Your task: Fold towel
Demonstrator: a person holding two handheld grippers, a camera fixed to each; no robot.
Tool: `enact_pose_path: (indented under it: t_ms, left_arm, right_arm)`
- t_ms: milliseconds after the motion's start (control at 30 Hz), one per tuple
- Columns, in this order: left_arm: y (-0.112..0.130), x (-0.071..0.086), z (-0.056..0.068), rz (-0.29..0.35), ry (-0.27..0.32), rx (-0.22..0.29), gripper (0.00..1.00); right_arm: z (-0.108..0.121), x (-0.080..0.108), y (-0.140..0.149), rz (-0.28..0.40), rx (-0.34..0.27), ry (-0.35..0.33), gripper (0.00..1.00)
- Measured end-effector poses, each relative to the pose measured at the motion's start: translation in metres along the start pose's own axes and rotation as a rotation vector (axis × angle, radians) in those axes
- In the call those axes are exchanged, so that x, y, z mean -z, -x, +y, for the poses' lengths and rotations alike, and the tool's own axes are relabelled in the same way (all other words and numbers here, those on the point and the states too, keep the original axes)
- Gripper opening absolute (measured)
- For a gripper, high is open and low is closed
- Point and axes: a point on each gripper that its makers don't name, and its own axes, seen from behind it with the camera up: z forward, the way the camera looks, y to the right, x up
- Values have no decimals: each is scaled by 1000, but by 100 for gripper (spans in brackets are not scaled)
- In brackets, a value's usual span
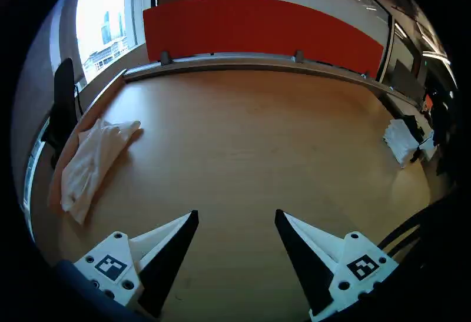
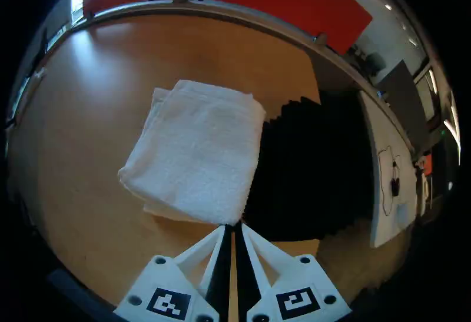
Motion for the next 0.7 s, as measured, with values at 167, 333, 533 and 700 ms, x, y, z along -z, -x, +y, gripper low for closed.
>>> enact_pose_path:
  t_ms: [167, 333, 533, 700]
  left_arm:
    - [0, 0, 0, 1, 1, 5, 97]
    - [1, -1, 1, 0, 2, 3, 97]
    - [0, -1, 2, 0, 5, -4, 97]
    - [0, 1, 1, 2, 5, -7, 97]
  right_arm:
    - [0, 0, -1, 5, -7, 7, 5]
    - [2, 0, -1, 12, -19, 19, 6]
    - [3, -1, -1, 12, -15, 32, 6]
    - [5, -1, -2, 9, -3, 40, 6]
